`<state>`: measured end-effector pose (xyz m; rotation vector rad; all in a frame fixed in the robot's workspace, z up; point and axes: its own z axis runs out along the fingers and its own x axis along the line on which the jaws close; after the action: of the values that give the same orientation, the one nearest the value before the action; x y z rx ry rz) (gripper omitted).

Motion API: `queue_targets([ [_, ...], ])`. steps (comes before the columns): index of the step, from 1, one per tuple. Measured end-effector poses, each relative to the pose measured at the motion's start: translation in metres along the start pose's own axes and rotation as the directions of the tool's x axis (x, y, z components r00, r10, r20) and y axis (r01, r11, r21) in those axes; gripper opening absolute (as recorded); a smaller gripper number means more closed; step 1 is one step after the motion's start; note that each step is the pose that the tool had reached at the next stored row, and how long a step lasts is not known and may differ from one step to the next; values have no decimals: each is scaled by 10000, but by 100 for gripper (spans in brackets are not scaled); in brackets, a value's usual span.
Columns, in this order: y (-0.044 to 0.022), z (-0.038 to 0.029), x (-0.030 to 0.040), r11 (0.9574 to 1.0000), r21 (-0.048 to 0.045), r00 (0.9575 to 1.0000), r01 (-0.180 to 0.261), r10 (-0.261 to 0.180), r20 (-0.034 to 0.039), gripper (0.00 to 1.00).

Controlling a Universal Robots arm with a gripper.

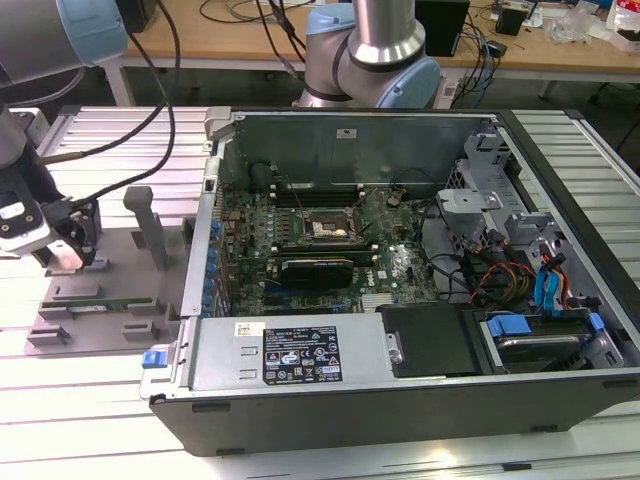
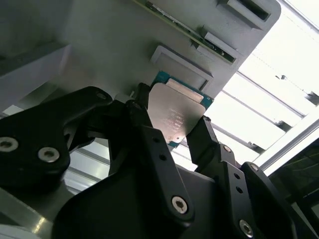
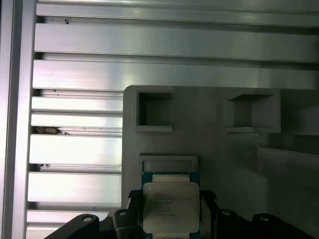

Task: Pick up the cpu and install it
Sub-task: 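Pick up the cpu and move it towards the insertion slot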

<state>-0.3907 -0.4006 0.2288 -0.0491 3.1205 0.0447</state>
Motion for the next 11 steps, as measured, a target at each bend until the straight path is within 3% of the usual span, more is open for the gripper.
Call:
queue_targets([
  [4,2,-78,-2,10000,1,10000,0,0,1,55],
  [11,4,-129,-3,10000,5,10000,1,-1,0,55],
])
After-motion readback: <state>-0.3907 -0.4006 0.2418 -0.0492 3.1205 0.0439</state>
